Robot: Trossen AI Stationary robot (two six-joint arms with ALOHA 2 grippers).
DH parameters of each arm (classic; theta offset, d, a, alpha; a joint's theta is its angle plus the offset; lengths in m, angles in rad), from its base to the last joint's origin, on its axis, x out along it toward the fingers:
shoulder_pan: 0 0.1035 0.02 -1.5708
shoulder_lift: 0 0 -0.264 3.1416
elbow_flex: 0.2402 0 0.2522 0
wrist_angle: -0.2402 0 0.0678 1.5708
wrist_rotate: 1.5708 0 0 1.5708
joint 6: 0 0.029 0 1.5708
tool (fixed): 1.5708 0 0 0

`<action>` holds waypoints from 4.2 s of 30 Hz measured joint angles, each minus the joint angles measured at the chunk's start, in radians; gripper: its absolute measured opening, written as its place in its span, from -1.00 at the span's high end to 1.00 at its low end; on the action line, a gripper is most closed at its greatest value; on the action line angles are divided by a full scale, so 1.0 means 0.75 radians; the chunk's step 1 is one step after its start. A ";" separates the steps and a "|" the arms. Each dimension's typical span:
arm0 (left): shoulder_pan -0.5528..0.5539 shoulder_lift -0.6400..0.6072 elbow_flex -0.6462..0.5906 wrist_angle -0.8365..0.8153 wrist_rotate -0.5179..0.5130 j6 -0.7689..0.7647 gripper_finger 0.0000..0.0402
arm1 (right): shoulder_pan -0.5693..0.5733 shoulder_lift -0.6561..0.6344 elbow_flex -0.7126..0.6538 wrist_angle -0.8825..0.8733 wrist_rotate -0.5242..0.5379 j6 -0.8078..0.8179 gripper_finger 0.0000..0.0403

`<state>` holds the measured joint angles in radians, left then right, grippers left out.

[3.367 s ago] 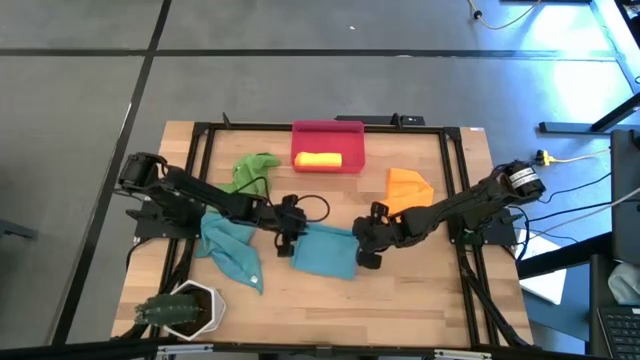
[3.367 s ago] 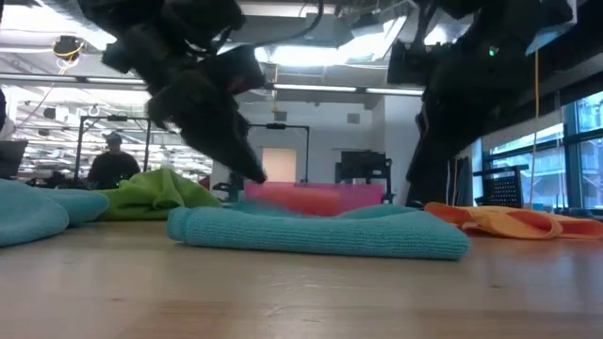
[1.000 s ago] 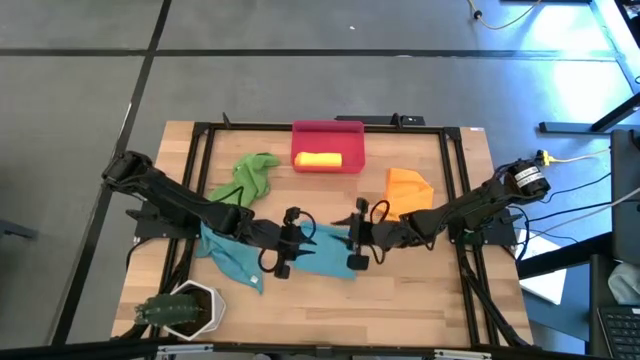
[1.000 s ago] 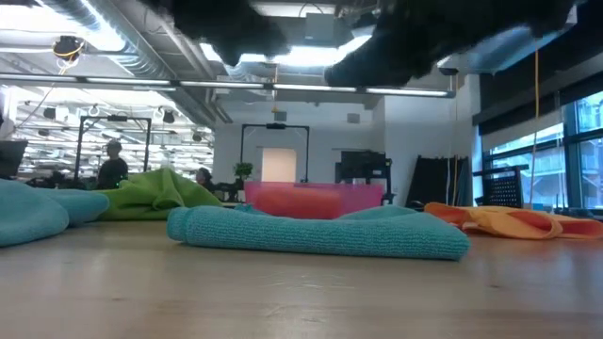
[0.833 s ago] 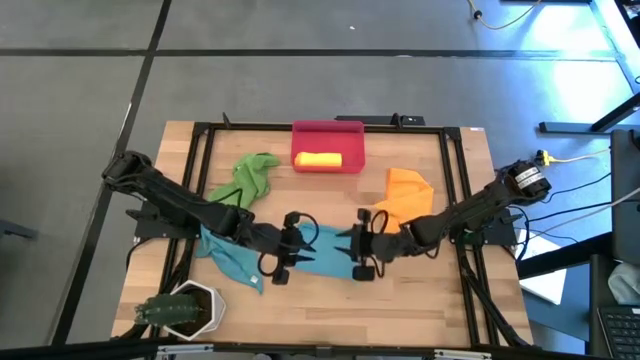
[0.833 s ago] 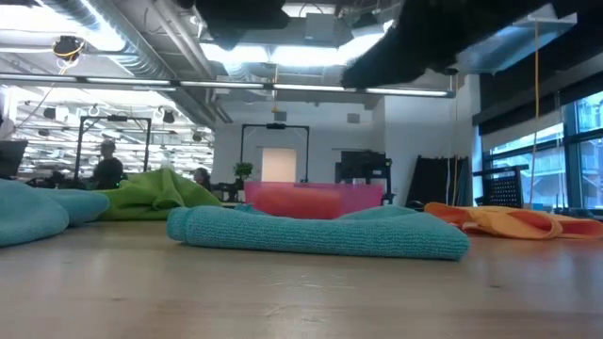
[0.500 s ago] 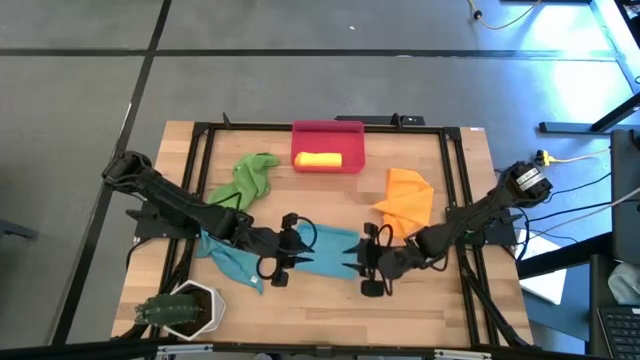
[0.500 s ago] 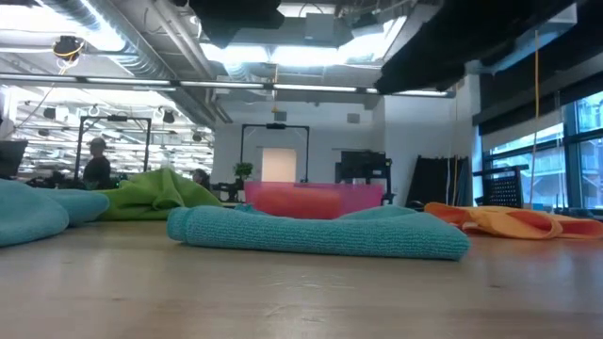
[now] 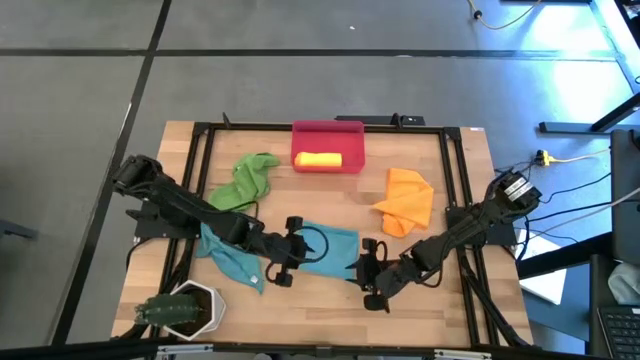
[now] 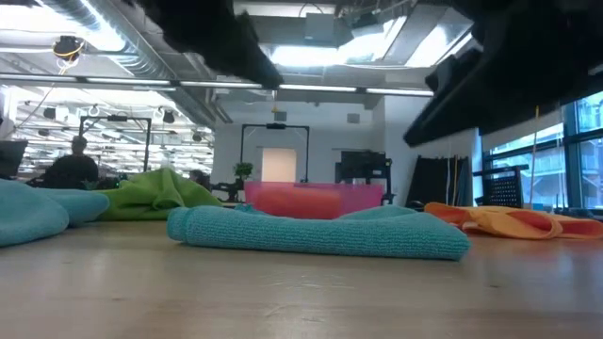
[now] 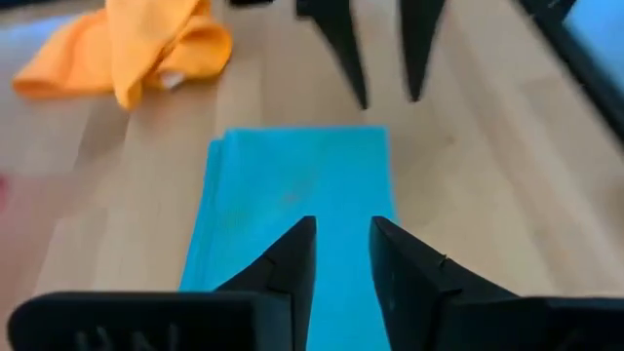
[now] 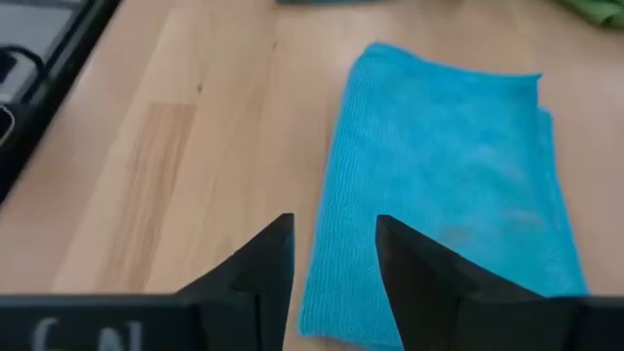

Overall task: Roll microfiber towels into tight, uniform cylinder then place into a basket
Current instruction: Roll the left blue microfiber cloth

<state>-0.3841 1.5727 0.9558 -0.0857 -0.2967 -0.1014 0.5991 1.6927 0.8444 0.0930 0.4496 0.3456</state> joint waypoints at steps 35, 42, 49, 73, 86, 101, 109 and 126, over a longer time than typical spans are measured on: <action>-0.178 0.309 -0.001 -0.144 -0.120 0.326 0.07 | 0.047 0.197 0.097 -0.101 0.102 -0.227 -0.15; -0.178 0.321 -0.001 -0.143 -0.125 0.326 0.08 | 0.049 0.214 0.099 -0.129 0.108 -0.186 -0.15; -0.180 0.387 0.006 -0.125 -0.165 0.328 0.08 | 0.049 0.302 0.103 -0.103 0.128 -0.148 -0.15; -0.145 0.399 0.001 -0.138 -0.210 0.349 0.57 | 0.050 0.346 0.105 -0.150 0.200 -0.213 0.21; -0.149 0.393 -0.001 -0.146 -0.178 0.246 0.98 | 0.064 0.342 0.100 -0.166 0.227 -0.225 0.83; -0.182 0.257 0.001 -0.169 -0.006 0.101 1.00 | 0.058 0.200 0.178 -0.325 0.137 0.041 0.97; -0.118 0.178 0.002 -0.202 0.238 0.041 1.00 | 0.009 0.168 0.182 -0.318 -0.051 0.200 0.97; 0.091 0.175 -0.203 0.097 0.678 0.034 1.00 | -0.184 0.165 -0.181 0.486 -0.543 0.344 0.97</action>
<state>-0.3157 1.7039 0.8034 -0.0128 0.2117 -0.0761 0.4615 1.8168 0.7089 0.4578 0.0426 0.6037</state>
